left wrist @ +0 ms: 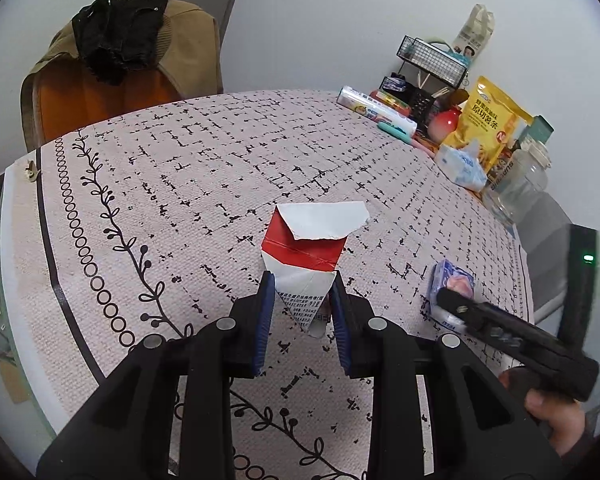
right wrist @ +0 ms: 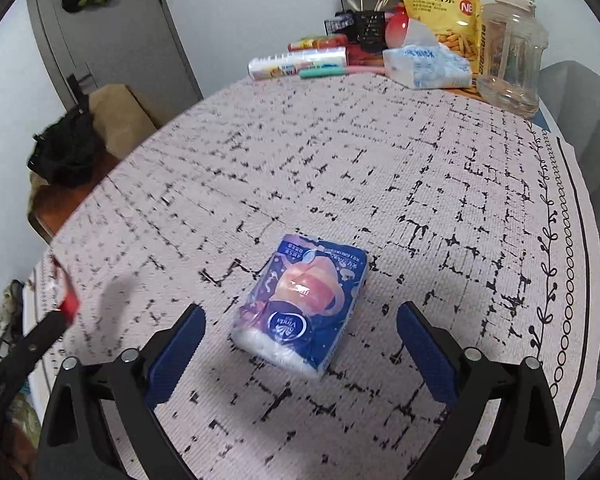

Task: Collect trash
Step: 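Grasp the blue tissue packet with the right tool while the left tool holds the cup, then carry both items over the bin and open the right tool to drop the packet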

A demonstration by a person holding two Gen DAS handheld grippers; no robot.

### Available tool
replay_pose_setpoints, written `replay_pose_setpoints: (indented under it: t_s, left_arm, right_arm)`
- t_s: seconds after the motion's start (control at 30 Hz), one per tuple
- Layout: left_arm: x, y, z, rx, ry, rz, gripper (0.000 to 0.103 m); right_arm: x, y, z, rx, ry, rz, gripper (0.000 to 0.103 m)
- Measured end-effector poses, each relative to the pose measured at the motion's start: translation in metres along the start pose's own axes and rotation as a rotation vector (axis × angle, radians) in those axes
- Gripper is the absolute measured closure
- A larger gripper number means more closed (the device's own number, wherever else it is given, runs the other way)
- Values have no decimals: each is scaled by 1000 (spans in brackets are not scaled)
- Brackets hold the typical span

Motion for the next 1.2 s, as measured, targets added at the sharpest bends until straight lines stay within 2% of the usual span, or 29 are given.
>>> replay_pose_setpoints:
  t_s: [0.07, 0.1, 0.13, 0.17, 0.23, 0.27, 0.47, 0.67, 1.03, 1.2]
  left_arm:
    - [-1, 0, -3, -5, 5, 0, 76]
    - [-2, 0, -5, -7, 9, 0, 76]
    - [-3, 0, -7, -10, 15, 0, 76]
    - [-4, 0, -10, -14, 18, 1, 76]
    - [-5, 1, -15, -22, 22, 5, 76]
    - [-6, 2, -19, -29, 29, 6, 76]
    - [-11, 5, -52, -73, 77, 19, 76]
    - [-22, 4, -96, -133, 153, 33, 76]
    - [-51, 13, -196, -252, 329, 93, 76]
    - [-72, 15, -243, -298, 412, 121, 76]
  right_arm:
    - [-1, 7, 3, -21, -35, 27, 32]
    - [-2, 7, 5, -23, -61, 27, 50]
    - [-4, 4, 7, -17, -90, 34, 62]
    - [-6, 2, 6, 26, -91, 45, 65]
    - [-8, -5, 2, 64, -84, 42, 80]
    - [-11, -12, -2, 77, -85, 30, 82]
    - [-30, -52, -29, 161, -40, -29, 85]
    - [-46, -90, -65, 174, 24, -95, 85]
    - [-77, -137, -156, 117, 178, -169, 85]
    - [-97, -161, -213, 65, 266, -202, 84]
Point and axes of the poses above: each gripper's, at about its wrist camera, not at the fingertips, and y roughly the way its jaws point, z to its left, x to its top, the point moved 4 cm from there along y, roughly the way its jaws point, and after that the axes turned 7 degrees about z, right-handed, at the moved point
